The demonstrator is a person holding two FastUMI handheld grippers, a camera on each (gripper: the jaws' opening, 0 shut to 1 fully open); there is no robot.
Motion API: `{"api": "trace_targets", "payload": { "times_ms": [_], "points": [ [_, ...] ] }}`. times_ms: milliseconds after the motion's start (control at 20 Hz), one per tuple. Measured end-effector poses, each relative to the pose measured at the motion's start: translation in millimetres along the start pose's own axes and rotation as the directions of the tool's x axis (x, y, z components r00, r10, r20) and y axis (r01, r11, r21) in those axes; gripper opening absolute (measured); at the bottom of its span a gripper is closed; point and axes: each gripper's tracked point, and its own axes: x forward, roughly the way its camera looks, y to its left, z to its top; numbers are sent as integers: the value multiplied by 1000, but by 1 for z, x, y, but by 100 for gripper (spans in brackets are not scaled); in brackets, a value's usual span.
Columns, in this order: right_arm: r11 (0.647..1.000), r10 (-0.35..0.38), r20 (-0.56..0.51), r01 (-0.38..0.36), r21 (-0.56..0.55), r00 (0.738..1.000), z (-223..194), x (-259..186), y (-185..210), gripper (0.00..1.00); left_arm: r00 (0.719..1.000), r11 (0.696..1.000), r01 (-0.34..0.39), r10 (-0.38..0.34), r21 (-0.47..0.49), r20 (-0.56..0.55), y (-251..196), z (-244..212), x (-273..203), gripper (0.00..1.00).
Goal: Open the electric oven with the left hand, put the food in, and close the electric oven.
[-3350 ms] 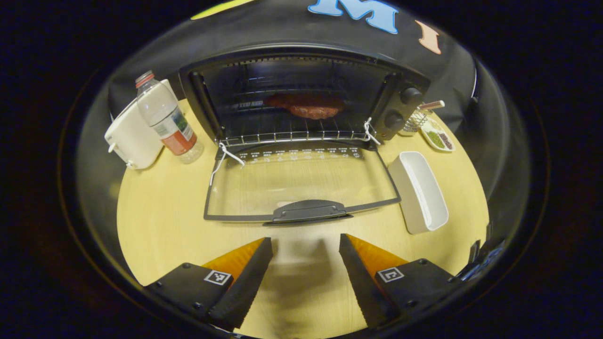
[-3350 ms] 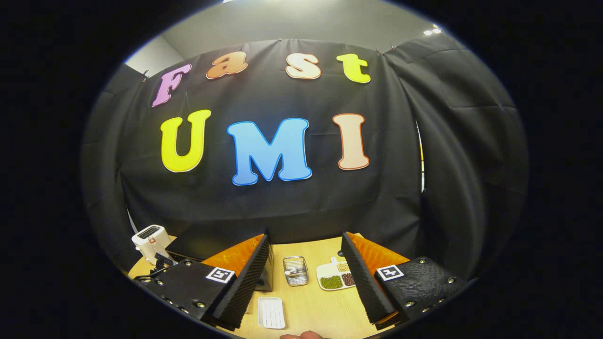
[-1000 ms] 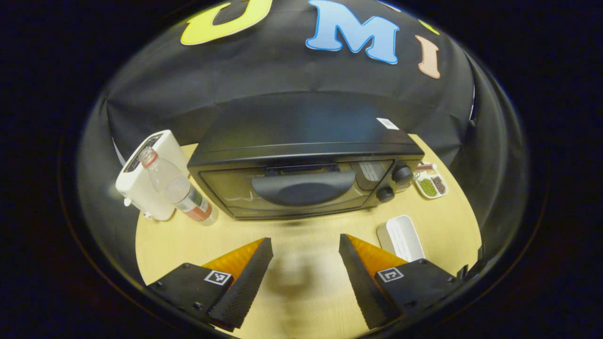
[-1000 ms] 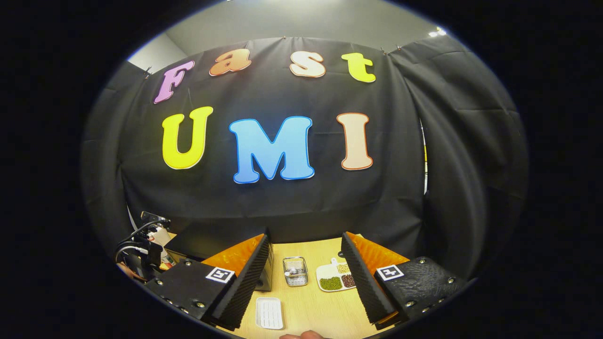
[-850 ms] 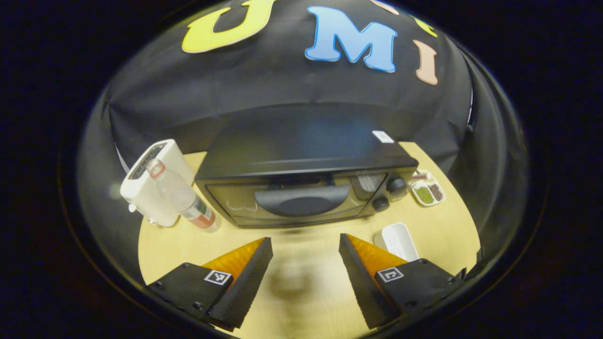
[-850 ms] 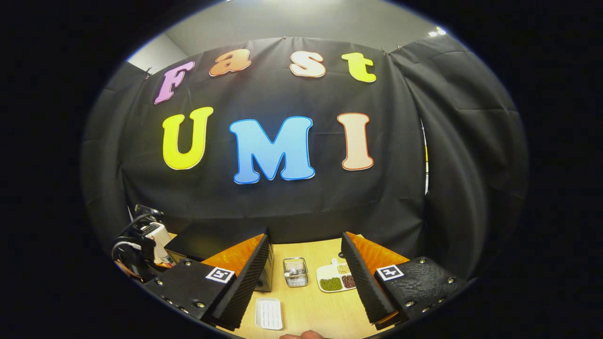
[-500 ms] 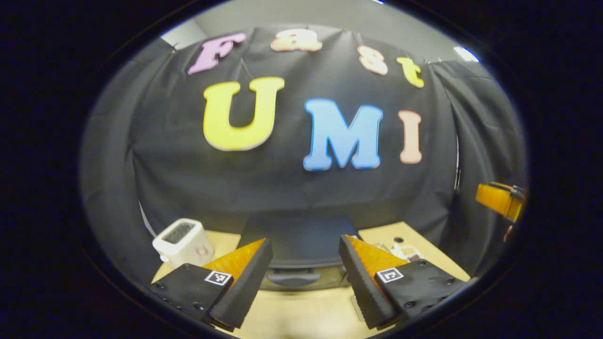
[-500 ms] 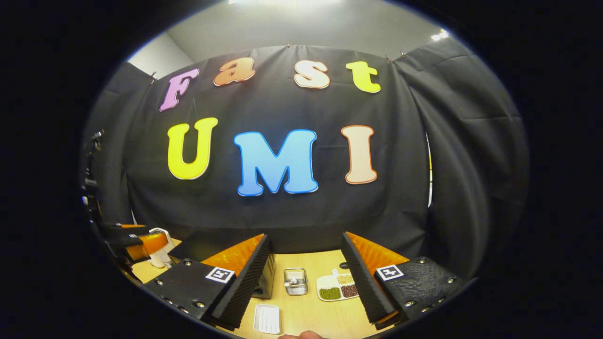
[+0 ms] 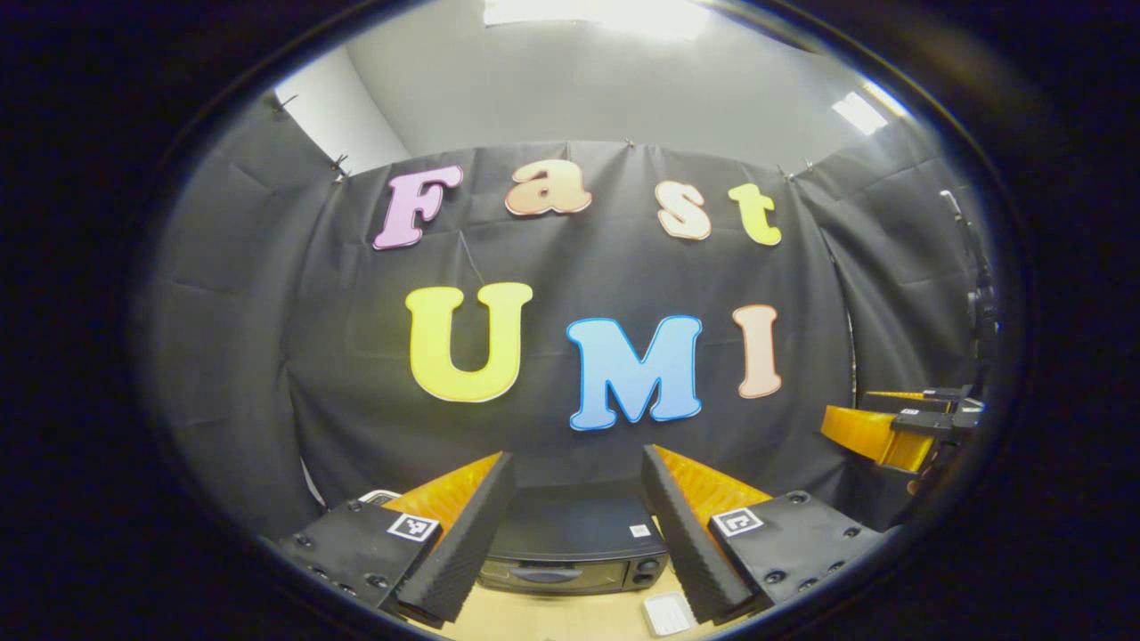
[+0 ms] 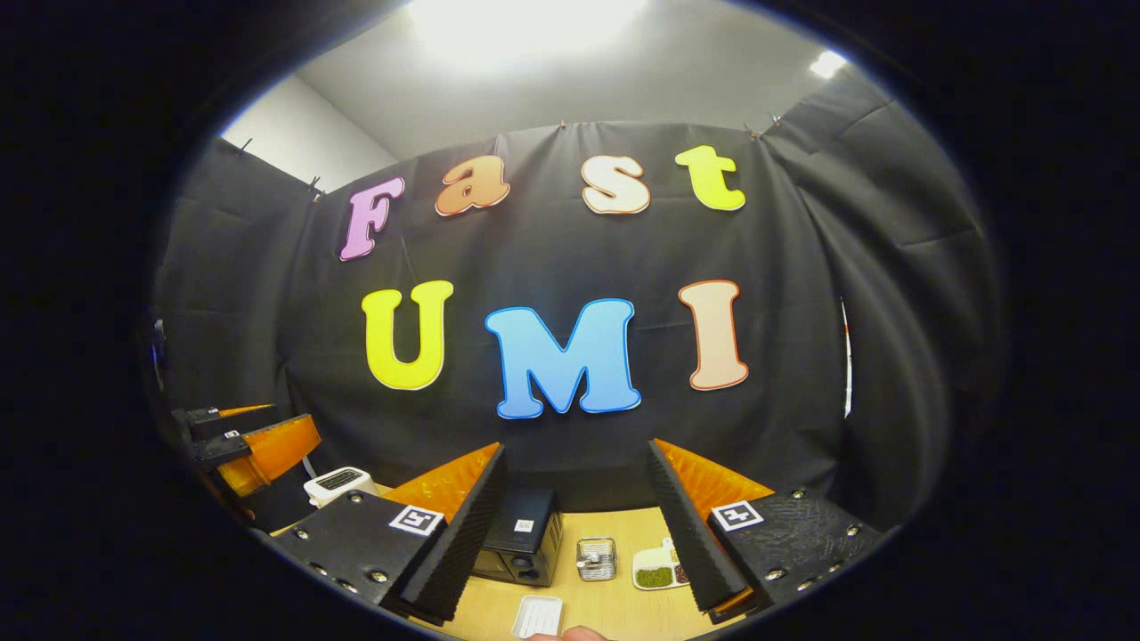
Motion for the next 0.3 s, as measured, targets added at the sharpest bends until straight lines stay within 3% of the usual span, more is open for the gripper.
{"api": "trace_targets", "payload": {
  "times_ms": [150,300],
  "points": [
    [1000,-17,12,17,-7,1000,7,-11,1,94,999,1000,29,-29,-10,14,0,7,-9,92],
    [999,-38,-3,38,19,999,12,-24,10,94,998,997,65,-65,-33,16,7,11,-21,99]
  ]
}}
